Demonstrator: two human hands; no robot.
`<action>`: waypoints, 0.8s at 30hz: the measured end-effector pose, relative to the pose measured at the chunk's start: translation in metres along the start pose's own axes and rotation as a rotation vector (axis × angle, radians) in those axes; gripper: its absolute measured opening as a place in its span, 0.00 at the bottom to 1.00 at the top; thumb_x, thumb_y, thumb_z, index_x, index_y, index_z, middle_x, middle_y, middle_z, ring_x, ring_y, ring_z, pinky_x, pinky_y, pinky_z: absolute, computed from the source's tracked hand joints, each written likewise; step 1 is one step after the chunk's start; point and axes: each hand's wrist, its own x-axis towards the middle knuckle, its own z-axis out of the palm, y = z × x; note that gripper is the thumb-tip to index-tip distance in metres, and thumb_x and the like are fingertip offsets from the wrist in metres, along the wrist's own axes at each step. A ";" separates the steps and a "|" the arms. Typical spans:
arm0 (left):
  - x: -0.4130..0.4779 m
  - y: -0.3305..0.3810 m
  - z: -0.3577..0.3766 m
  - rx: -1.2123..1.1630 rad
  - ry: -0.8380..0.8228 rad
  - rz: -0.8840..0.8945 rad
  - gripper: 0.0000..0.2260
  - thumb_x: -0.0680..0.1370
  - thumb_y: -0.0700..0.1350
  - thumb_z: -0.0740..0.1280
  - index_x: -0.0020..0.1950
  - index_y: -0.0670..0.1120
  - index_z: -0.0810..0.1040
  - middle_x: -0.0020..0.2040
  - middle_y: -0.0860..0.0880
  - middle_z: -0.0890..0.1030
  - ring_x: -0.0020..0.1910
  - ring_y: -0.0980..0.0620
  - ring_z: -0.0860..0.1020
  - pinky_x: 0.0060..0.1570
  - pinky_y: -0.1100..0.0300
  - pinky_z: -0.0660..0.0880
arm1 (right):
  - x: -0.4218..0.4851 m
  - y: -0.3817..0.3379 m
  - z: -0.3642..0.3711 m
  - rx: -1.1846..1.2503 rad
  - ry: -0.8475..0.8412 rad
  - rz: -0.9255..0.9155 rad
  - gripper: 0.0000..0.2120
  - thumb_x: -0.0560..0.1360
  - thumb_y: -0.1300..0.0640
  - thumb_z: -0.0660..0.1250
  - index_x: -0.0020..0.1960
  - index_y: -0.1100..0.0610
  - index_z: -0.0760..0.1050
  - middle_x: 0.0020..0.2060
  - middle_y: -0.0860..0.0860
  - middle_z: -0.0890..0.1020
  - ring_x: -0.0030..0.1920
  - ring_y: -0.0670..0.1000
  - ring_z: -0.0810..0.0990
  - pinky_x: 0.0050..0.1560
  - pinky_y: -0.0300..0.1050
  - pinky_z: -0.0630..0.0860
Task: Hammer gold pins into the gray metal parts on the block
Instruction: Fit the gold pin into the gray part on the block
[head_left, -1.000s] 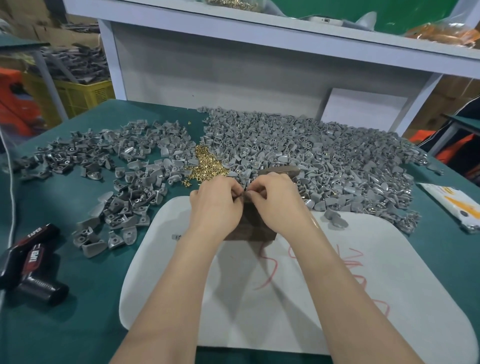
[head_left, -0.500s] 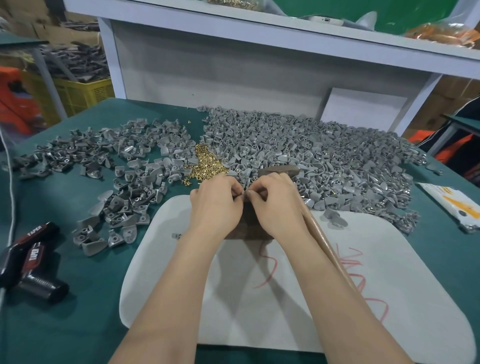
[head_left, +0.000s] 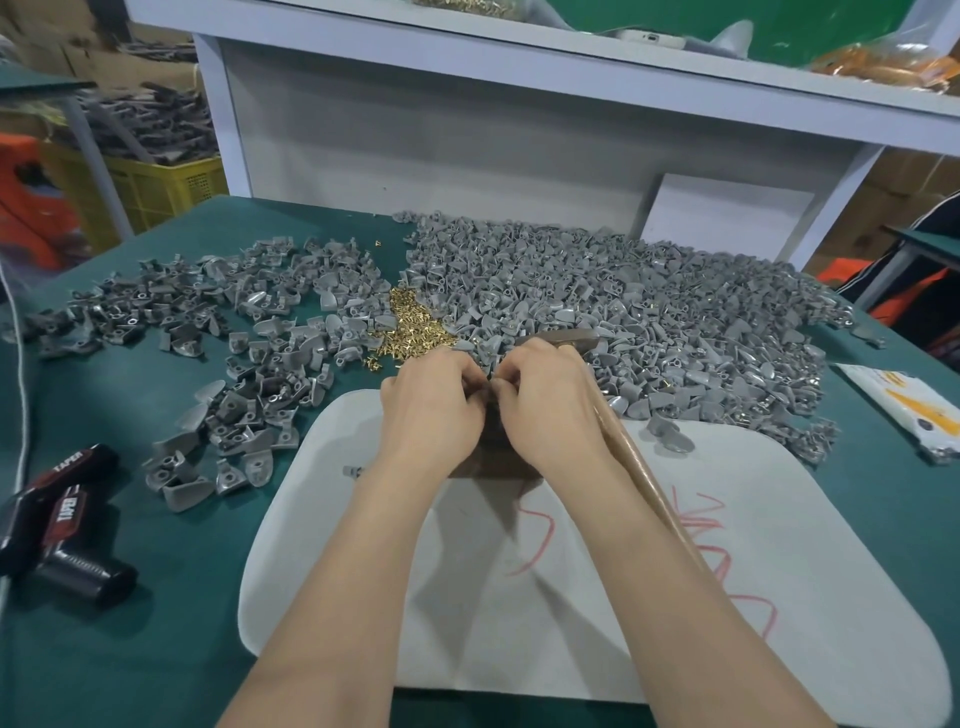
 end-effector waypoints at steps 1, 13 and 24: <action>0.000 0.000 0.000 0.000 0.000 0.000 0.03 0.76 0.46 0.67 0.45 0.52 0.81 0.49 0.52 0.81 0.54 0.47 0.77 0.57 0.49 0.71 | -0.001 0.000 0.001 0.005 0.015 -0.011 0.05 0.77 0.58 0.62 0.48 0.57 0.77 0.51 0.52 0.76 0.51 0.52 0.71 0.47 0.42 0.59; 0.000 0.000 0.000 -0.010 0.006 -0.014 0.05 0.76 0.46 0.68 0.41 0.55 0.75 0.47 0.53 0.81 0.54 0.49 0.77 0.59 0.50 0.70 | -0.006 0.003 0.008 0.189 0.123 0.002 0.05 0.75 0.63 0.65 0.42 0.61 0.77 0.44 0.53 0.77 0.40 0.46 0.66 0.41 0.39 0.61; 0.001 -0.002 0.002 0.005 0.009 -0.017 0.04 0.76 0.46 0.67 0.42 0.54 0.76 0.48 0.54 0.81 0.56 0.49 0.77 0.58 0.52 0.68 | -0.008 0.004 0.012 0.287 0.146 0.027 0.04 0.74 0.64 0.66 0.41 0.61 0.77 0.42 0.52 0.76 0.39 0.45 0.67 0.40 0.36 0.60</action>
